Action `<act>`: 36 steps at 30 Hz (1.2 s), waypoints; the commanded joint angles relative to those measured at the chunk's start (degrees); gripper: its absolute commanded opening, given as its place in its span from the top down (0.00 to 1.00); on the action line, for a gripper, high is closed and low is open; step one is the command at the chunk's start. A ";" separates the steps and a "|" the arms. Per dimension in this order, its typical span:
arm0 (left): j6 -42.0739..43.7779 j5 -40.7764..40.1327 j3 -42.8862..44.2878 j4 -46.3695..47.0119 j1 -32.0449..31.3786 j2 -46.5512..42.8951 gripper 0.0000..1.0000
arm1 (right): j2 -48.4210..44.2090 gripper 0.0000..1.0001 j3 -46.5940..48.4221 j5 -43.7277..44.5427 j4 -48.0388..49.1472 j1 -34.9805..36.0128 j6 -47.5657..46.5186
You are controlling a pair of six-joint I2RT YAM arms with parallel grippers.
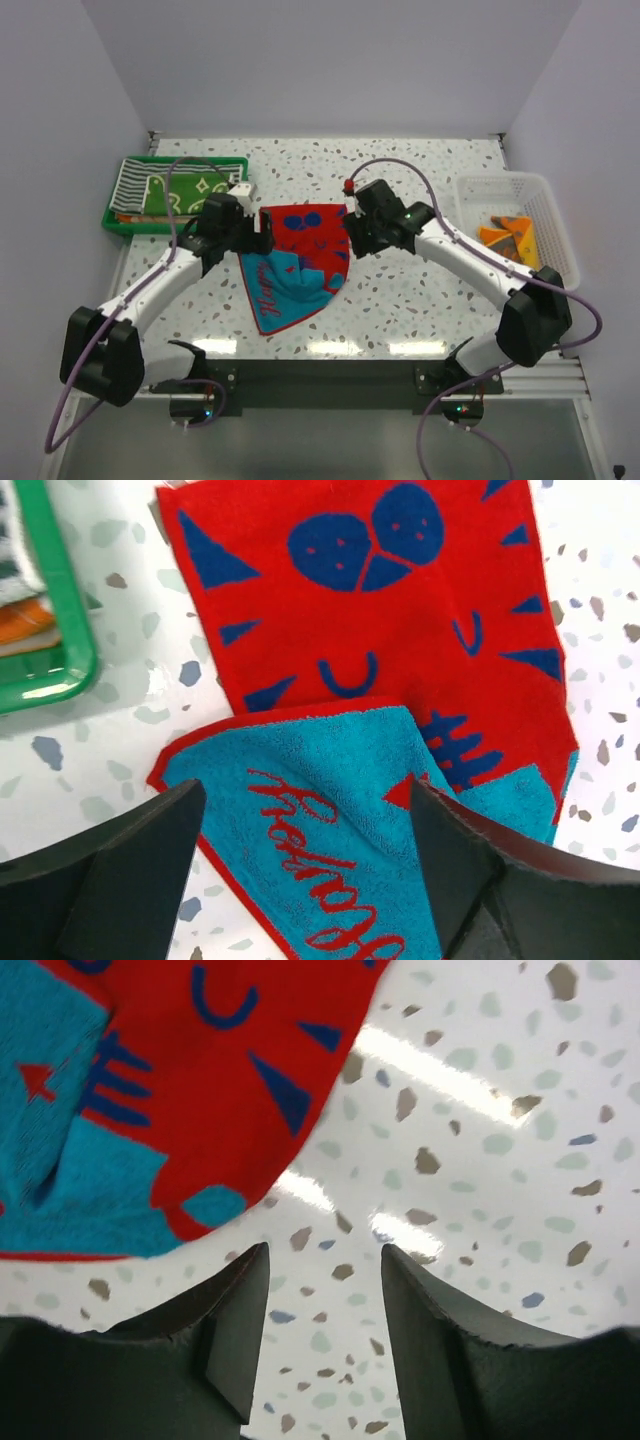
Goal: Fold and stack the towels
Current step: Move the towel to the center of the board, then flatten out the crumpled towel
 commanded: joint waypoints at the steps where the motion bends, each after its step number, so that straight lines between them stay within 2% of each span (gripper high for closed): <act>1: -4.45 0.85 3.98 -1.41 -1.47 4.54 0.15 | 2.73 0.49 3.90 0.22 6.12 -3.63 -2.49; 3: -6.65 1.28 4.34 -2.81 -1.73 7.97 0.22 | 7.56 0.58 7.14 -1.19 9.28 -3.90 -3.63; 4: -7.45 1.29 4.08 -3.08 -2.26 8.68 0.30 | 9.49 0.61 8.64 -1.98 9.64 -4.08 -4.16; 5: -8.15 1.38 3.64 -3.35 -2.61 9.38 0.32 | 11.17 0.65 10.05 -3.46 10.60 -3.99 -4.34; 7: -9.73 1.38 1.54 -3.52 -3.58 9.56 0.38 | 16.09 0.67 12.51 -4.96 12.53 -3.99 -4.17; 12: -12.55 -0.29 -3.30 -4.40 -3.93 9.39 0.41 | 24.97 0.69 16.74 -9.18 18.78 -3.99 -2.77; 14: -14.57 -1.61 -5.15 -5.28 -3.93 9.82 0.49 | 29.10 0.70 18.85 -10.94 19.92 -3.99 -2.15; 16: -16.32 -1.26 -6.73 -5.55 -3.93 10.18 0.51 | 32.26 0.70 19.99 -11.39 20.80 -3.99 -1.01; 24: -22.30 4.36 -13.84 -5.72 -4.20 9.74 0.57 | 40.18 0.69 23.16 -7.09 18.70 -5.57 3.20; 30: -28.10 10.85 -19.20 -4.59 -4.46 6.58 0.59 | 42.91 0.66 21.93 -5.24 17.20 -12.24 7.51; 34: -36.17 18.50 -22.64 -1.60 -6.30 1.76 0.59 | 42.56 0.65 22.90 -5.24 16.50 -15.24 7.26; 36: -40.12 19.30 -23.00 -1.50 -8.84 -0.27 0.58 | 41.60 0.64 24.12 -5.24 16.15 -15.68 5.42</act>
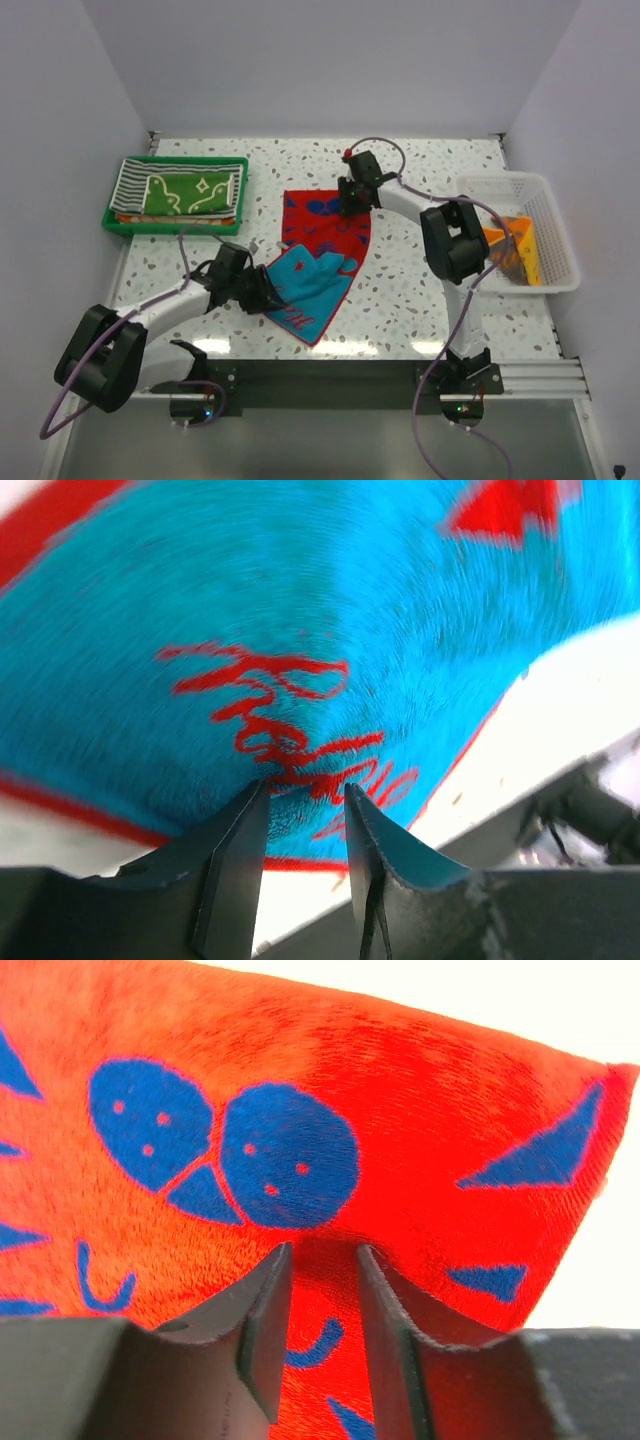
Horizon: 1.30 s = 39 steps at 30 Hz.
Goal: Fold and stack the towels
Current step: Flatten out the crumpled towel
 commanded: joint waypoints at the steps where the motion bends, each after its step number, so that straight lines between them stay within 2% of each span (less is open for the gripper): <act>1: -9.45 4.90 -3.28 -4.43 -4.61 -3.18 0.58 | 1.29 0.62 1.98 3.38 -3.98 -1.56 -1.82; 4: -15.16 4.38 -1.88 -2.15 -11.29 -6.09 0.53 | -1.34 0.59 3.31 2.24 -5.30 -1.56 -4.98; 6: -15.62 2.37 2.83 -4.15 -15.15 -6.19 0.46 | -3.19 0.56 3.48 2.50 -6.09 -1.65 -7.26; 9: -12.64 -1.85 10.65 -8.37 -17.80 -5.05 0.35 | -6.53 0.52 4.88 3.38 -8.11 -2.17 -10.86; 12: -9.04 -5.37 17.51 -11.62 -17.98 -4.08 0.30 | -8.20 0.49 6.64 6.62 -10.83 -3.84 -14.29; 14: -2.99 -11.25 22.09 -14.18 -17.02 -1.37 0.30 | -8.64 0.49 7.52 7.50 -13.02 -5.25 -16.14; 18: 13.59 -14.43 35.81 -16.74 -9.48 9.26 0.30 | -8.91 0.49 7.53 6.10 -13.92 -9.20 -17.56; 19: 16.34 -14.26 38.27 -16.65 -8.15 14.42 0.29 | -8.82 0.50 7.44 6.01 -13.83 -9.73 -17.82; 23: 29.52 -18.90 55.29 -16.48 -5.59 27.36 0.30 | -7.68 0.54 7.53 4.17 -13.31 -11.49 -20.19; 27: 40.95 -22.25 67.53 -14.98 -3.75 40.44 0.34 | -6.01 0.56 8.49 3.64 -13.30 -12.11 -20.72; 33: 49.05 -21.64 82.48 -12.35 -0.24 52.25 0.49 | -2.94 0.61 9.55 3.99 -11.98 -12.11 -20.28; 39: 48.19 -19.53 91.46 -8.40 2.49 63.14 0.51 | -0.83 0.66 9.46 6.72 -9.70 -12.02 -16.79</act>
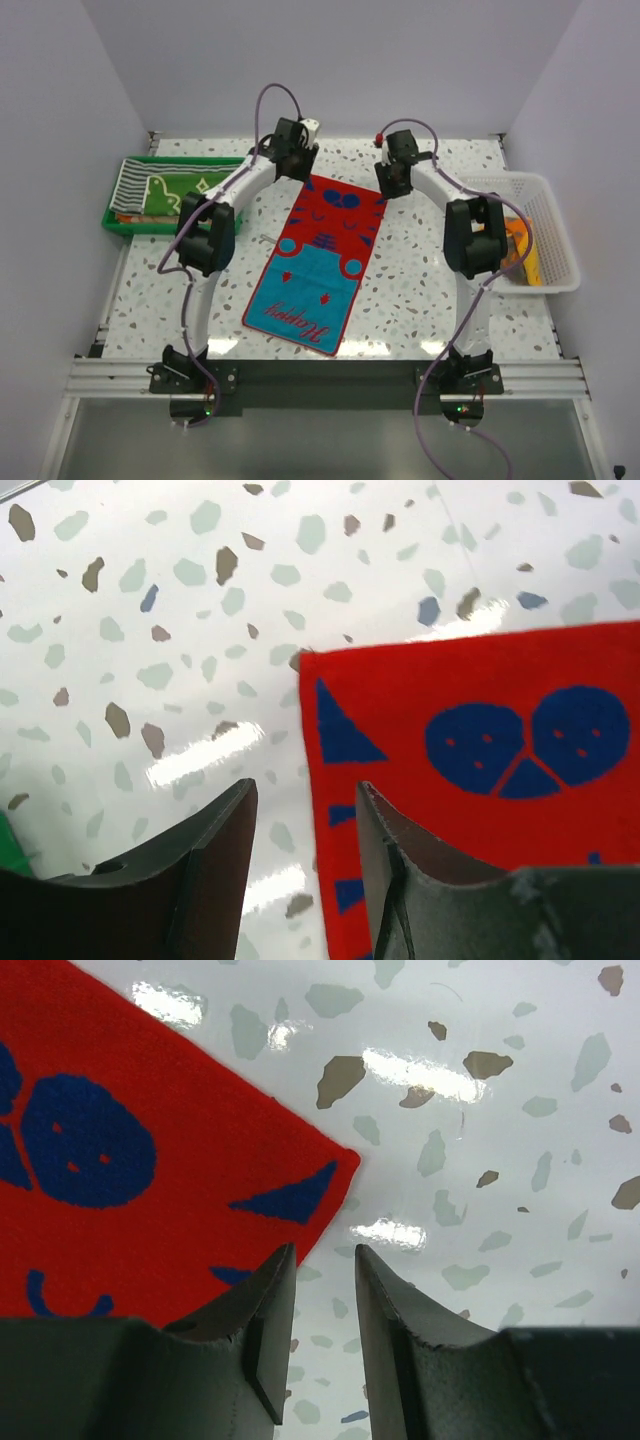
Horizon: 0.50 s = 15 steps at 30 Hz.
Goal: Fold and stack the towels
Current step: Flatten out the crumpled towel
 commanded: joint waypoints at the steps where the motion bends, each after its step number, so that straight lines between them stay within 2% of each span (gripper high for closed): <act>1: 1.05 2.01 4.86 5.25 1.71 4.05 0.51 | 0.57 0.66 2.25 1.75 2.95 -0.15 2.57; 11: -7.22 6.33 3.91 15.71 2.06 9.77 0.46 | 3.74 0.66 4.18 4.31 5.07 -0.15 7.06; 15: -9.24 4.76 2.50 15.19 2.06 10.66 0.46 | 4.27 0.66 4.01 3.52 5.68 -0.15 7.50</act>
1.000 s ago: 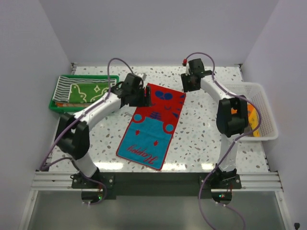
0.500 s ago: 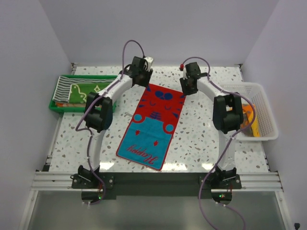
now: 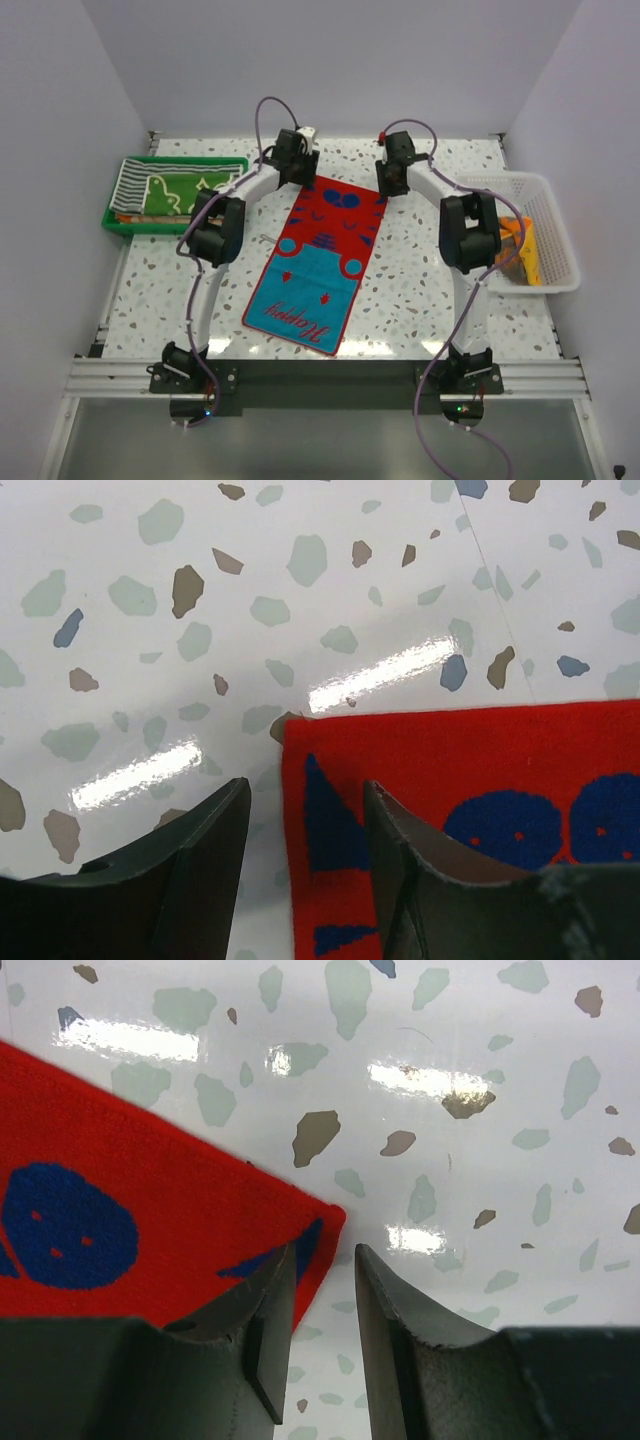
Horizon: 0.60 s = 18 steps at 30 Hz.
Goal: Fold and stack the towels
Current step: Flatten out the crumpled towel
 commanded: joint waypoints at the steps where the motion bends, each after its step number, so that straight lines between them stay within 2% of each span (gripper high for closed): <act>1: -3.57 -0.49 -1.04 4.48 -0.01 -0.43 0.46 | 0.44 0.66 1.95 0.24 2.27 -0.07 1.62; 8: -6.91 -8.58 -13.69 7.37 -0.28 -5.96 0.51 | 1.32 0.64 1.60 0.15 2.36 -0.07 1.09; 18: -6.38 -11.83 -20.65 7.90 -1.68 -9.57 0.52 | 6.59 0.64 4.59 -1.26 -0.80 0.02 1.18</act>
